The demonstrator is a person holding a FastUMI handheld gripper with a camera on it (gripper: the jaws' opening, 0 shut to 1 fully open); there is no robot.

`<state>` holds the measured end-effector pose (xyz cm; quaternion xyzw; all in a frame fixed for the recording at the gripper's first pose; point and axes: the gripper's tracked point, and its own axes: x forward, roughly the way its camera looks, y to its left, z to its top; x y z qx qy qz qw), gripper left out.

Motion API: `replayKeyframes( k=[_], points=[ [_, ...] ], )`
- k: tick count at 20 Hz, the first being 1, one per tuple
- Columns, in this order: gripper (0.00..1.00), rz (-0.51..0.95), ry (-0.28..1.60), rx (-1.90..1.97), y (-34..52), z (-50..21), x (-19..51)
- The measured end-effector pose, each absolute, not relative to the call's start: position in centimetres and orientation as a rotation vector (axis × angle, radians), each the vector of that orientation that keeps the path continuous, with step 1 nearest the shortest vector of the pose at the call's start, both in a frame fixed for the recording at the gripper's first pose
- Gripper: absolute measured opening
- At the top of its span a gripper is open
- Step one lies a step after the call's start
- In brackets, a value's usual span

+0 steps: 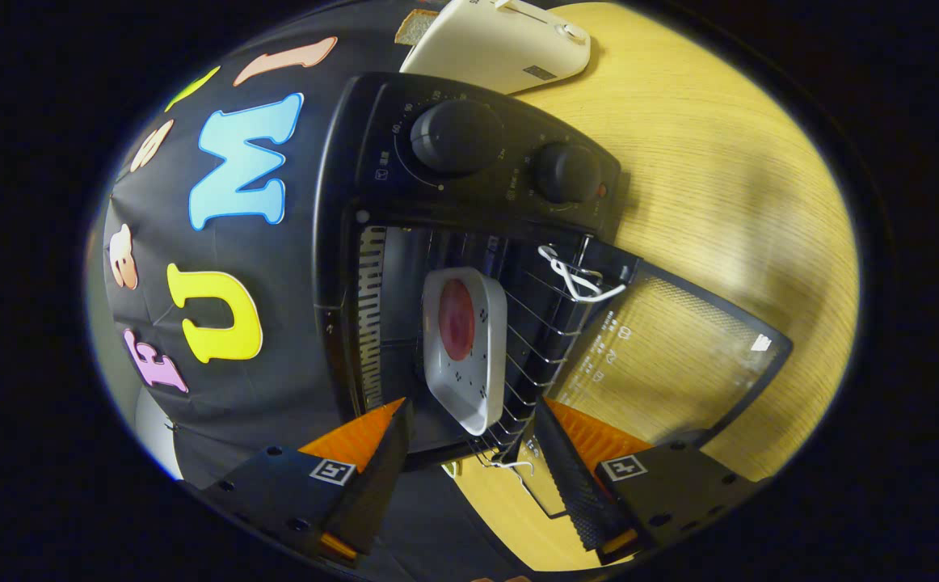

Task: Open the toaster oven, put the food inside, and close the toaster oven door.

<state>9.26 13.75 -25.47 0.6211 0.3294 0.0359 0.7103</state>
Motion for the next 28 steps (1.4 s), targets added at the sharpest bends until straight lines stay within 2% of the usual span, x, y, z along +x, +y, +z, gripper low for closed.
replayKeyframes(
  k=[1,9,15,19,28],
  points=[
    [0.98,0.078,0.738,1.343,13.7,-25.6,8.2],
    [0.98,0.245,0.889,0.945,16.4,-27.1,0.1],
    [0.98,0.335,0.904,0.57,16.1,-28.9,-4.7],
    [0.99,0.31,0.924,0.303,14.2,-31.1,-6.3],
    [0.99,0.179,0.947,0.142,12.1,-33.6,-4.1]
  ],
)
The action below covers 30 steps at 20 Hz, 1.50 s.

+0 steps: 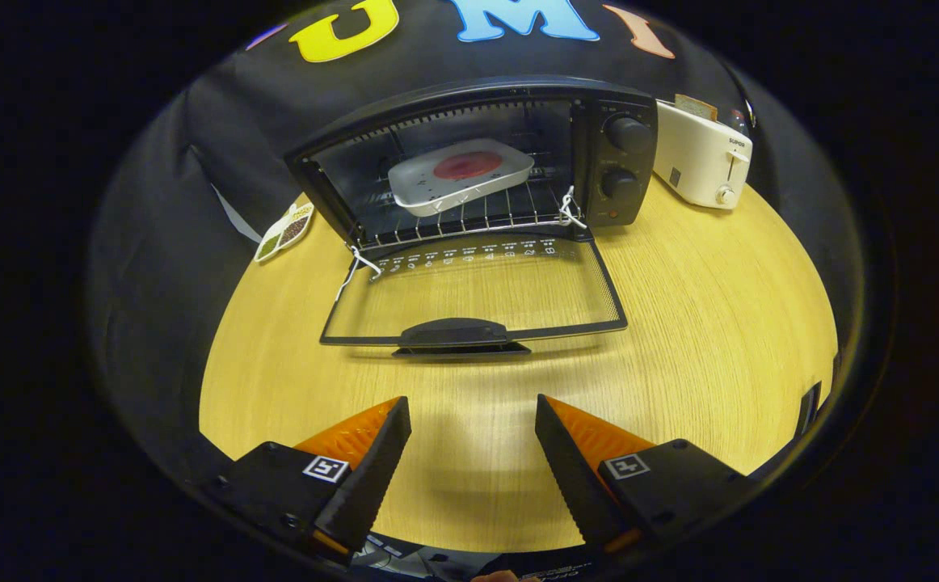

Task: Open the toaster oven, put the food inside, and close the toaster oven door.

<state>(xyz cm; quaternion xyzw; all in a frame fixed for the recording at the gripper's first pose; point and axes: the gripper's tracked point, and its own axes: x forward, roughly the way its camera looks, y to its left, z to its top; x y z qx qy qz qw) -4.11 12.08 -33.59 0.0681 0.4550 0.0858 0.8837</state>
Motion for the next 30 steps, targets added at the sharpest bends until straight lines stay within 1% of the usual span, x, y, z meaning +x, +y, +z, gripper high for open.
replayKeyframes(
  k=[2,7,13,16,20,25,30],
  points=[
    [0.99,0.145,0.965,0.098,11.9,-34.5,-3.7],
    [0.99,0.122,0.984,0.0,12.5,-36.3,-2.4],
    [0.99,0.08,0.997,-0.001,12.8,-37.5,-1.0],
    [0.99,0.054,0.975,0.003,12.4,-37.3,-0.1],
    [0.99,0.068,0.95,-0.052,12.4,-37.3,0.5],
    [0.98,0.098,0.895,-0.083,12.4,-35.1,0.4],
    [0.99,0.13,0.846,0.011,12.4,-31.4,0.0]
  ],
)
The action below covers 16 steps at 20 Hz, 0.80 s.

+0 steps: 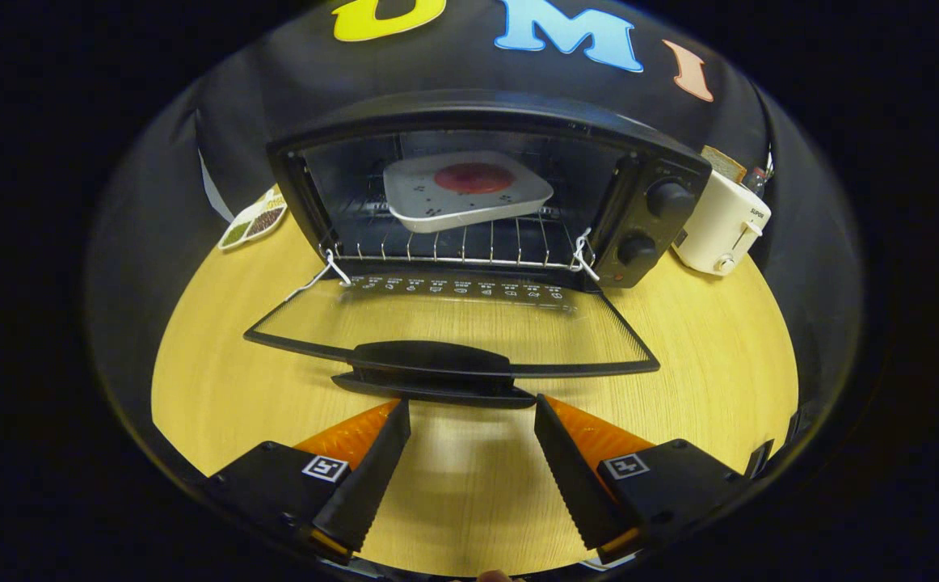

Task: Open the toaster oven, put the food inside, and close the toaster oven door.

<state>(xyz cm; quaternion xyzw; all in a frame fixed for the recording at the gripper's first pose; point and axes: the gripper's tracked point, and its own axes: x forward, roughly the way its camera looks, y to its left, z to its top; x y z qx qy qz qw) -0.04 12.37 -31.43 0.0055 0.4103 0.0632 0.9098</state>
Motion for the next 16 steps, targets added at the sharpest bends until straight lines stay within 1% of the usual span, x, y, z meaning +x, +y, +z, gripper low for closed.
replayKeyframes(
  k=[3,6,11,16],
  points=[
    [0.99,0.144,0.735,0.046,11.8,-26.7,1.4],
    [0.99,0.149,0.669,0.081,11.0,-22.0,2.1],
    [0.98,0.149,0.424,0.084,7.5,-12.1,2.8],
    [0.98,0.082,0.144,0.01,1.2,-2.6,0.7]
  ],
)
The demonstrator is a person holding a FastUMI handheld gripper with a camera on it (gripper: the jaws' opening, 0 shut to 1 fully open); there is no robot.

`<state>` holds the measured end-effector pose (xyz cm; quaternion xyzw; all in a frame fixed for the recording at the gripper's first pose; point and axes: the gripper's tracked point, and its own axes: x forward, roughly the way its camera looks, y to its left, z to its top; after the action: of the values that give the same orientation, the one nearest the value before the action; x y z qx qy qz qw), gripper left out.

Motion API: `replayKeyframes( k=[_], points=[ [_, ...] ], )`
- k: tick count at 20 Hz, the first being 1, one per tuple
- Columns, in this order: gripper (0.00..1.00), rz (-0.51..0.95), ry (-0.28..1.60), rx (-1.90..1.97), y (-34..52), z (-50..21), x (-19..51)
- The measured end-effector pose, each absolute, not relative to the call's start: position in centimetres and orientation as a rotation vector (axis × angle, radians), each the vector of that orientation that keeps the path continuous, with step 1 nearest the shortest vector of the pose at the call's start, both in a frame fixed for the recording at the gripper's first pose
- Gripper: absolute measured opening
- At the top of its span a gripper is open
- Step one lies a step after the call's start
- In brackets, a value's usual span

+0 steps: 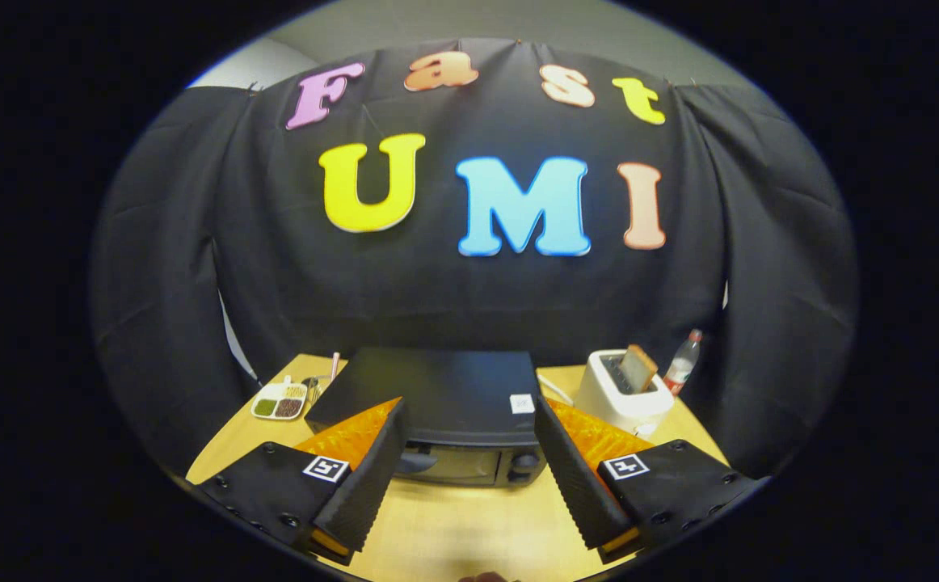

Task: Open the toaster oven, put the food inside, and close the toaster oven door.

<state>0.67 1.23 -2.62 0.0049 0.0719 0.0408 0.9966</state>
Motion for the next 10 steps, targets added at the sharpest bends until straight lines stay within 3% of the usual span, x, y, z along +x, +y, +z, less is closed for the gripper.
replayKeyframes(
  k=[6,10],
  points=[
    [0.98,0.011,-0.136,-0.046,-5.1,6.0,-4.2],
    [0.98,-0.017,-0.119,-0.05,-7.1,4.3,-7.3]
  ],
)
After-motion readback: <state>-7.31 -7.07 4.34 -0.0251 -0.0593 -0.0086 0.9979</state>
